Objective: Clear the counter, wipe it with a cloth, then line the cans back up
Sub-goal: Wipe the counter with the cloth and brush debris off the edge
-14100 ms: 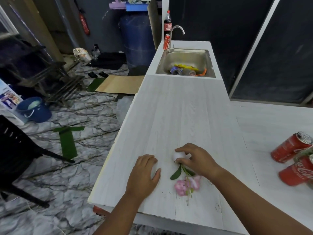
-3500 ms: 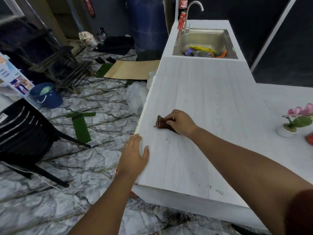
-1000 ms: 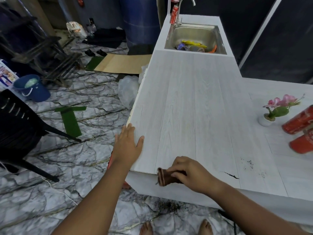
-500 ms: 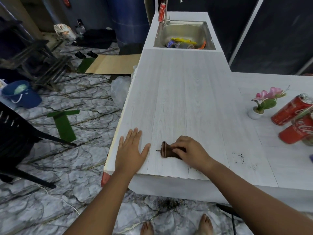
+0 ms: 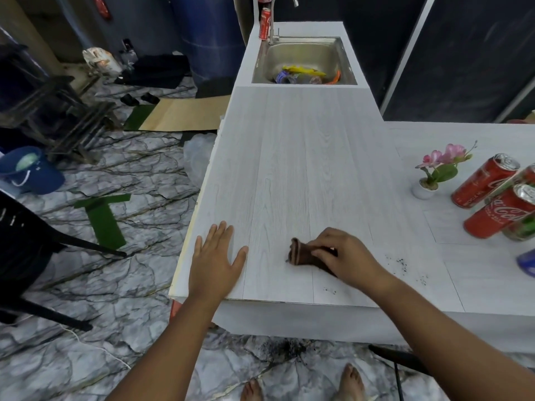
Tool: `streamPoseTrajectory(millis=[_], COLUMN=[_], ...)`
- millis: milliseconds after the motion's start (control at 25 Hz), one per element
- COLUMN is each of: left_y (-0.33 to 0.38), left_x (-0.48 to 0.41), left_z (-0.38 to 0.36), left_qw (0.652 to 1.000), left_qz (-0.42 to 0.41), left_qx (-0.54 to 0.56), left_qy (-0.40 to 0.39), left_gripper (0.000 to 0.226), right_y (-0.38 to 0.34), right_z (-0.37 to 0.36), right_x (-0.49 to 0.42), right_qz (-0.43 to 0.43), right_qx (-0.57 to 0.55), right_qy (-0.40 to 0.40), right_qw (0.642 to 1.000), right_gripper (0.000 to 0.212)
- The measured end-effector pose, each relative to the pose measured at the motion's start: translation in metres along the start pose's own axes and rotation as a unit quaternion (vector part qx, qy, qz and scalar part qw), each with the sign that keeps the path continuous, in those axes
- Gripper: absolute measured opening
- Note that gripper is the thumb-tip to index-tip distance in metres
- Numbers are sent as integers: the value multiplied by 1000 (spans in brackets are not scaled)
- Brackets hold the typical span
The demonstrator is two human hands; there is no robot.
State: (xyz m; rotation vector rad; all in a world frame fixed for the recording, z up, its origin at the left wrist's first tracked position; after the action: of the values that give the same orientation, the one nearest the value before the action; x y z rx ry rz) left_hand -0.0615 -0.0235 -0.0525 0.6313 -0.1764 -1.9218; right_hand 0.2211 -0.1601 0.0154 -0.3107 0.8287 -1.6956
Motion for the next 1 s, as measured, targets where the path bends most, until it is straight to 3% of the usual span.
streamPoseTrajectory(millis=[160,360,520,600,760,1000], left_y=[0,0,11,22,26,24], left_x=[1,0,3,9,11,12], left_z=[-1,-1,-6,-10,-9,-9], left_qw=[1000,1000,999,999,1000,1000], left_qz=[1,5,24,21,16,15], left_qx=[2,-10,-25,-30,-19,-24], left_qy=[-4,-15,-31,-20,-6,-12], left_gripper=[70,71,80,79,74,70], right_y=[16,6,0,-5,-17,-15], right_z=[-1,-4,-1,5,-10,-48], right_x=[11,64,84,62,-18,-22], right_qz=[5,46,15,-7,12,33], right_qx=[45,26,-26,-62,-33,24], right_qy=[-17,-44,-115,-80,3,-41], right_qw=[999,998,993,995,999,998], right_gripper=[23,25,26,24,25,30])
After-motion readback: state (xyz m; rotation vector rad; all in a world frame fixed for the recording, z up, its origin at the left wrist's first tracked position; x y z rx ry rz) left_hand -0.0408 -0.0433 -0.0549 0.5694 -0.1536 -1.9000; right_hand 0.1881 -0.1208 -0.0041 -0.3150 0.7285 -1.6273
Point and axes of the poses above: each hand's wrist, its own x-axis away from the middle knuckle, its own z-axis out of the back of the hand, y = z × x, the point moved 5 cm from there along -x, towards the middle knuckle, and after that the axes turned 14 degrees about y, right-handed, at the moved point
